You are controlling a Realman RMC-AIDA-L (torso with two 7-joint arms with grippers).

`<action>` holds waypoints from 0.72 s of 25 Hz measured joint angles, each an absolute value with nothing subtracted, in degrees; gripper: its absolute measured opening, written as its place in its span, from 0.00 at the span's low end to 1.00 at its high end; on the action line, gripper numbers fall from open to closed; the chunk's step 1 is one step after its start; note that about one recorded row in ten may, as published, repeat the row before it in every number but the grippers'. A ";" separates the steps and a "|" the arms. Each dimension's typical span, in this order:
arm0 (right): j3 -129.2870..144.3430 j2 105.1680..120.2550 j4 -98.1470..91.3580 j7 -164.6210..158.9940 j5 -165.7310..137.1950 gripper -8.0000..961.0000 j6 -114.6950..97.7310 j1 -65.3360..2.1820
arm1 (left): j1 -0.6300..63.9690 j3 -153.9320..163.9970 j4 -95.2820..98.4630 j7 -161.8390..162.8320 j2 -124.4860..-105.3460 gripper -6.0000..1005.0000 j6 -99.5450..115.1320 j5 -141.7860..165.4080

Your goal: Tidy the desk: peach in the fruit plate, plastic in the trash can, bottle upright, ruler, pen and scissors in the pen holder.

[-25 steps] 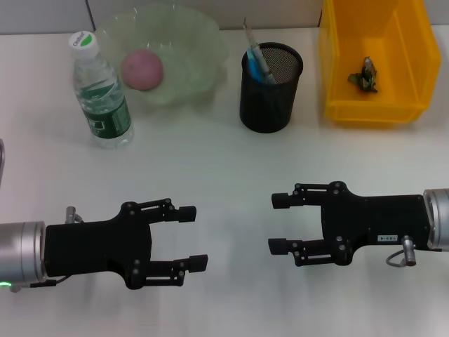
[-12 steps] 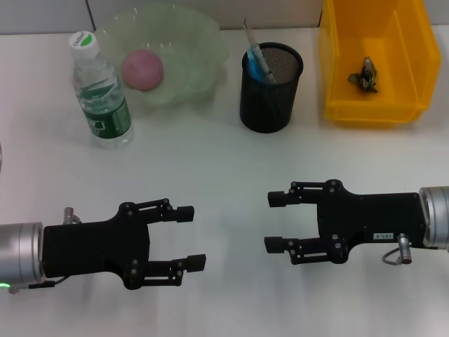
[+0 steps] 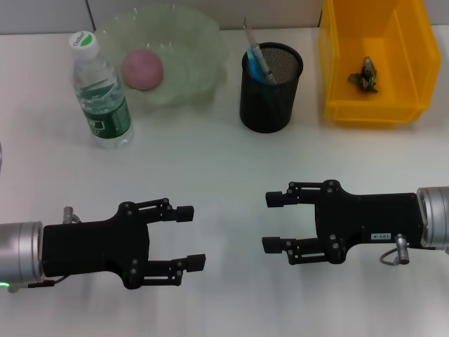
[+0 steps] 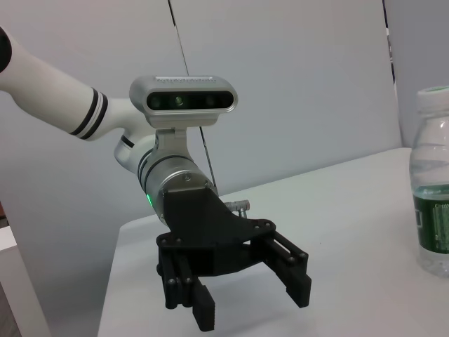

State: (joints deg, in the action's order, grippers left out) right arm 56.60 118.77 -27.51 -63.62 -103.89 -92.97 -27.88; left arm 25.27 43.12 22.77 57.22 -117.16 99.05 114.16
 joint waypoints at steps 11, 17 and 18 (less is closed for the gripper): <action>56.60 118.73 -27.72 -63.63 -103.88 0.77 -92.98 -27.86 | 25.32 43.09 22.77 57.22 -117.33 0.79 99.05 114.17; 56.60 118.73 -27.68 -63.63 -103.88 0.77 -92.99 -27.86 | 25.23 43.25 22.77 57.22 -117.39 0.79 99.05 114.15; 56.60 118.73 -27.62 -63.63 -103.88 0.77 -92.99 -27.86 | 25.13 43.32 22.76 57.22 -117.45 0.79 99.05 114.13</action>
